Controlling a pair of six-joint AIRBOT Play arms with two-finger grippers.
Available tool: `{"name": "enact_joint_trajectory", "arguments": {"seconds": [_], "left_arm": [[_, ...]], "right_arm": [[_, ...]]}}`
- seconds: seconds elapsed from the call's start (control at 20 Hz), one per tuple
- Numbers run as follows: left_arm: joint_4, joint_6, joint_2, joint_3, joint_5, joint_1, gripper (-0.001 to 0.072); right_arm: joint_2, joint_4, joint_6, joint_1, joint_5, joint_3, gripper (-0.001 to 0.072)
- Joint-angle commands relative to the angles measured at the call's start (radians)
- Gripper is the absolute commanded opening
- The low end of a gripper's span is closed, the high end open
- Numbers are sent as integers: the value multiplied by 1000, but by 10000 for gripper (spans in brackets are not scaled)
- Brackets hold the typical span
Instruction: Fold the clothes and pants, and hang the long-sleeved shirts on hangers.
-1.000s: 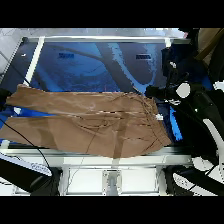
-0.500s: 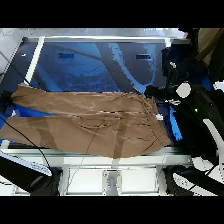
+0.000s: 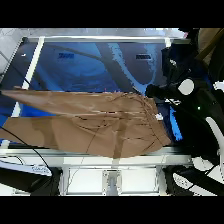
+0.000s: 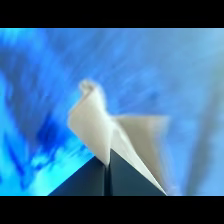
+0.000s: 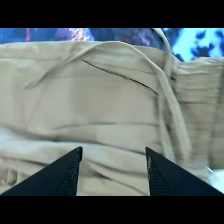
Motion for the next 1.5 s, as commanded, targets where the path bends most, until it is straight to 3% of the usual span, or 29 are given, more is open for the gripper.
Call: {"name": "enact_joint_trajectory", "arguments": {"seconds": [0.0,0.15,0.25,0.45,0.65,0.8,0.95,1.15,1.45], "left_arm": [[1,130,223,0,-21,-17,10],[16,210,354,0,-61,-42,8],[39,207,339,0,-72,-45,8],[55,206,148,0,-140,-46,8],[57,101,-68,0,-41,-56,8],[69,103,-111,0,0,-90,8],[204,121,-63,0,-21,-144,8],[397,120,58,0,-178,-146,8],[417,121,278,0,-321,-80,8]], "right_arm": [[21,-6,-58,1,138,68,434],[74,-25,-74,1,125,83,434],[90,-28,-74,1,105,83,434],[88,-27,-74,1,84,82,434],[88,-27,-74,1,53,82,434],[87,-27,-72,1,53,82,434],[87,-26,-69,1,53,82,433],[87,-26,-64,1,54,82,434],[87,-27,-65,1,53,82,434]]}}
